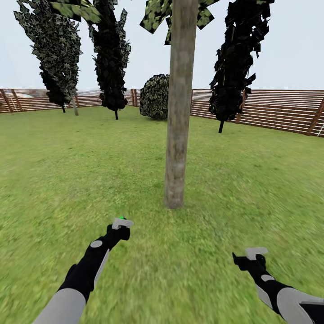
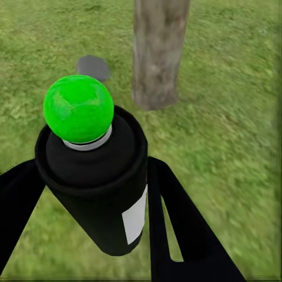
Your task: In the garden, pick up the pesticide atomizer on the floor and spray pesticide onto both trees until each tree trunk is fully covered.
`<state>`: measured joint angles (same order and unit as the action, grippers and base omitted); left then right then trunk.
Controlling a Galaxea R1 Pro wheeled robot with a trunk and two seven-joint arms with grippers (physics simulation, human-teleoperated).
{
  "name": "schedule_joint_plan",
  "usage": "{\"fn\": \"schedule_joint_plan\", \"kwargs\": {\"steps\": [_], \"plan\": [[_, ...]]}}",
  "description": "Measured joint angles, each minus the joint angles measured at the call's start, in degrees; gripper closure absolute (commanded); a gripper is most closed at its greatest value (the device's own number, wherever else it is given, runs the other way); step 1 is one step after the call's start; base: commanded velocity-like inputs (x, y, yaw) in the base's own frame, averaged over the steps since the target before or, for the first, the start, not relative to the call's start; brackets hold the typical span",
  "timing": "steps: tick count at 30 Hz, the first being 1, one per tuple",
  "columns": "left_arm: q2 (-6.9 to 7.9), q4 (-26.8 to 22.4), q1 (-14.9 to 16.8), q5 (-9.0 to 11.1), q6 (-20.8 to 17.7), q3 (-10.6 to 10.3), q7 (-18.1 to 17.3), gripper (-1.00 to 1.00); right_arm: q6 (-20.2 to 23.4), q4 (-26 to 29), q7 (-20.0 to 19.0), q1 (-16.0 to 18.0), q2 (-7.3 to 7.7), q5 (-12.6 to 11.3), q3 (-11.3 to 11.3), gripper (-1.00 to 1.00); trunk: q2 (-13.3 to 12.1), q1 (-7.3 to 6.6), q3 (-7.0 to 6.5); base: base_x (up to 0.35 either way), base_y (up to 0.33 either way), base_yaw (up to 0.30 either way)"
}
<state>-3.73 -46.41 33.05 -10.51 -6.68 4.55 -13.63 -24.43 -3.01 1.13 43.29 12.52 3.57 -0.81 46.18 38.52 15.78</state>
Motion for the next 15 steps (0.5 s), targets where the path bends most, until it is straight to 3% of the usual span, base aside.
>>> {"fn": "schedule_joint_plan", "kwargs": {"steps": [5,9,15], "plan": [[-0.12,1.1,0.0,0.0,0.1,0.0,0.0,1.0,0.0,0.1,0.2,-0.3,1.1,0.3,0.0,-1.0,0.0,0.0,0.0,0.182,0.0,0.0],[-0.74,2.1,0.0,0.0,0.1,-0.1,-0.1,1.0,0.1,0.1,0.8,-0.5,2.24,0.4,-0.1,-1.0,0.0,0.0,0.0,0.317,0.0,0.0],[-1.51,3.8,0.0,-0.1,0.1,-0.1,-0.1,1.0,0.3,0.0,3.6,-0.9,2.7,0.4,-0.1,-1.0,0.0,0.0,0.0,0.343,0.0,0.0]]}}
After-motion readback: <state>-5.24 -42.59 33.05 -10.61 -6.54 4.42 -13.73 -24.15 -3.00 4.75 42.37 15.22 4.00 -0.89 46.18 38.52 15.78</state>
